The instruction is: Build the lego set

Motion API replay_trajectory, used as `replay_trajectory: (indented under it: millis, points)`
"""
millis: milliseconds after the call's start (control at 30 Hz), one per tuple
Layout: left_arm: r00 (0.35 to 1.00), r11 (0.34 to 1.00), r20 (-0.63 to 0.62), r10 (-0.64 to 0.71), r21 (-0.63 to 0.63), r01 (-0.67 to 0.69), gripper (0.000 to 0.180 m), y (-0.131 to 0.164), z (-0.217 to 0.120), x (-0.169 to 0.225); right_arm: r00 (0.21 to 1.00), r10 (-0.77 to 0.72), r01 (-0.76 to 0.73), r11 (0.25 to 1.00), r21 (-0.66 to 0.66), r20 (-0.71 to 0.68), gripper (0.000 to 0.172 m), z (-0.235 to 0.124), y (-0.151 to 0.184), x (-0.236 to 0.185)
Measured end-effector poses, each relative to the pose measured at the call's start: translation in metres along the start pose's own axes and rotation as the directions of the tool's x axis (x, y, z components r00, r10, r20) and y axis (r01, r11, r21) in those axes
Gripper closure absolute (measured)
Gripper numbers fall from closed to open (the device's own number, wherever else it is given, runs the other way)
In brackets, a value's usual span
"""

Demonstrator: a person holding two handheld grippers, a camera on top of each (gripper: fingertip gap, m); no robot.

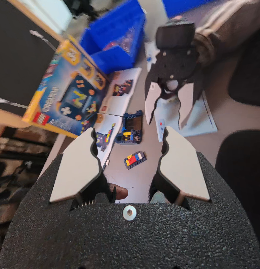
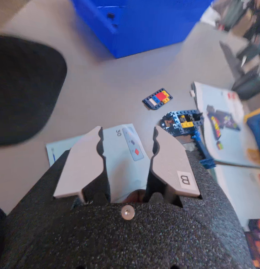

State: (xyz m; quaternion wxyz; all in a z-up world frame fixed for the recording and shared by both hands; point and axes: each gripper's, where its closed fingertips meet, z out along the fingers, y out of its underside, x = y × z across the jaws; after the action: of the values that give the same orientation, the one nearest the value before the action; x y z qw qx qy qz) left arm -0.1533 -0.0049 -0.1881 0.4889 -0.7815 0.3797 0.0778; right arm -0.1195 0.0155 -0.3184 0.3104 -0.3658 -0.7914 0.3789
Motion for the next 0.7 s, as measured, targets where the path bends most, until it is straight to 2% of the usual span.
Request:
replay_trajectory:
  millis: [33,100,167,267,333,367,433,567,633,667,700]
  points:
    - [0.994,0.998,0.099,-0.04,0.046,0.036,0.095,-0.001,-0.006,0.002,0.995,0.094,-0.094,0.996,-0.002,0.032,0.096,0.003,-0.008,-0.002]
    - [0.946,0.981,0.288,-0.149,0.161,0.106,0.1,0.0,-0.019,0.004,0.971,0.234,-0.235,0.972,0.008,0.053,0.097,0.011,-0.025,-0.001]
    - [0.862,0.934,0.402,-0.31,0.299,0.197,0.103,0.008,-0.032,0.007,0.949,0.313,-0.314,0.949,0.019,0.04,0.101,0.022,-0.041,0.004]
    - [0.712,0.838,0.488,-0.505,0.474,0.27,0.104,0.026,-0.057,0.012,0.952,0.294,-0.301,0.951,-0.073,-0.084,0.101,0.046,-0.041,0.023]
    - [0.647,0.834,0.567,-0.51,0.508,0.213,0.108,0.034,-0.075,0.013,0.952,0.265,-0.287,0.947,-0.146,-0.154,0.103,0.061,-0.038,0.033]
    - [0.636,0.842,0.595,-0.492,0.511,0.173,0.111,0.033,-0.082,0.011,0.949,0.254,-0.288,0.94,-0.183,-0.189,0.104,0.068,-0.036,0.038]
    - [0.636,0.849,0.6,-0.484,0.497,0.178,0.105,0.032,-0.089,0.007,0.945,0.245,-0.297,0.92,-0.254,-0.218,0.103,0.08,-0.032,0.043]
    - [0.622,0.789,0.555,-0.552,0.589,0.175,0.103,0.024,-0.107,0.004,0.926,0.259,-0.348,0.867,-0.357,-0.275,0.102,0.096,-0.02,0.055]
    - [0.612,0.783,0.561,-0.557,0.602,0.16,0.103,0.023,-0.113,0.004,0.914,0.286,-0.387,0.829,-0.404,-0.29,0.103,0.103,-0.011,0.059]
    - [0.615,0.785,0.563,-0.552,0.601,0.154,0.103,0.022,-0.113,0.004,0.905,0.308,-0.413,0.805,-0.426,-0.294,0.105,0.106,-0.005,0.06]
    - [0.619,0.786,0.562,-0.548,0.6,0.15,0.103,0.021,-0.113,0.004,0.893,0.354,-0.443,0.798,-0.409,-0.277,0.122,0.11,-0.006,0.06]
